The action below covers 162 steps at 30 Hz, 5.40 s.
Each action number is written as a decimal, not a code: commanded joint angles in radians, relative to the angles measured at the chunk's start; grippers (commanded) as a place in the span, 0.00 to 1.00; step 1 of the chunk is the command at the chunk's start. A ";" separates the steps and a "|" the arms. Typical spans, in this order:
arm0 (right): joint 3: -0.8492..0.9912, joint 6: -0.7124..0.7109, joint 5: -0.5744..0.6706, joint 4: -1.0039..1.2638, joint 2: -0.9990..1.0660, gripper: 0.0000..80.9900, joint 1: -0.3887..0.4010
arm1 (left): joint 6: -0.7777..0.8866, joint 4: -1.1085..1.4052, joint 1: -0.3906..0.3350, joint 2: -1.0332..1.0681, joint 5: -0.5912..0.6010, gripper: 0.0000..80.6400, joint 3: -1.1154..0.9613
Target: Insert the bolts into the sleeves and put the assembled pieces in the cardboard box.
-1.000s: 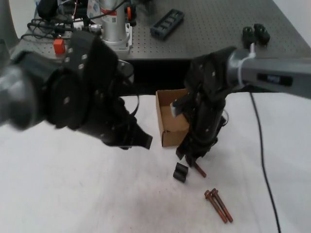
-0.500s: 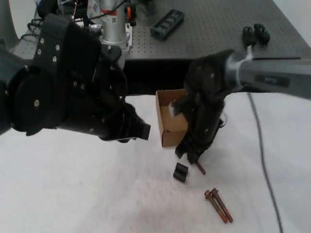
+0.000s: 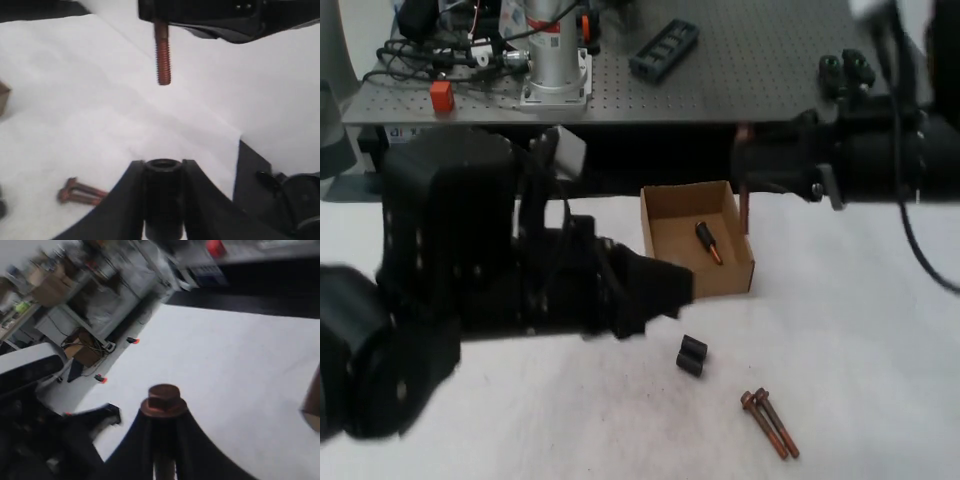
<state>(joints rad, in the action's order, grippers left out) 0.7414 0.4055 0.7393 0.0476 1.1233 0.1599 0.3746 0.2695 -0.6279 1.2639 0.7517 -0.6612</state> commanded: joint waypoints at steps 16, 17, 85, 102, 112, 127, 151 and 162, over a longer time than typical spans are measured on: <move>-0.181 0.274 0.004 0.363 -0.099 0.01 0.070 | 0.006 0.173 -0.054 -0.013 -0.018 0.01 -0.001; -0.181 0.274 0.008 0.363 -0.099 0.01 0.072 | 0.006 0.173 -0.054 -0.013 -0.028 0.01 -0.001; -0.042 -0.394 -0.669 -0.744 0.111 0.47 -0.078 | -0.098 -0.922 0.085 1.172 -0.562 0.13 -1.485; 0.150 -0.518 -0.774 -0.740 0.512 0.47 0.065 | -0.225 -1.118 0.085 1.042 -0.472 0.33 -1.487; 0.150 -0.549 -0.772 -0.710 0.586 0.39 0.065 | -0.333 -1.259 0.085 0.899 -0.547 0.24 -1.405; 0.150 -0.549 -0.770 -0.719 0.628 0.01 0.065 | -0.403 -1.181 0.076 0.729 -0.422 0.24 -0.964; -0.147 -0.465 -0.699 -0.763 0.023 0.01 -0.067 | -0.296 -1.096 -0.051 0.927 -0.473 0.51 -1.060; -0.147 -0.465 -0.699 -0.806 0.023 0.01 -0.067 | -0.292 -1.142 -0.051 0.937 -0.519 0.59 -1.062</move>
<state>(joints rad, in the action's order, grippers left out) 0.5919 -0.0646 0.0315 -0.7569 1.1531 0.0973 0.0800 -0.8653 -0.6752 2.2039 0.2470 -1.7139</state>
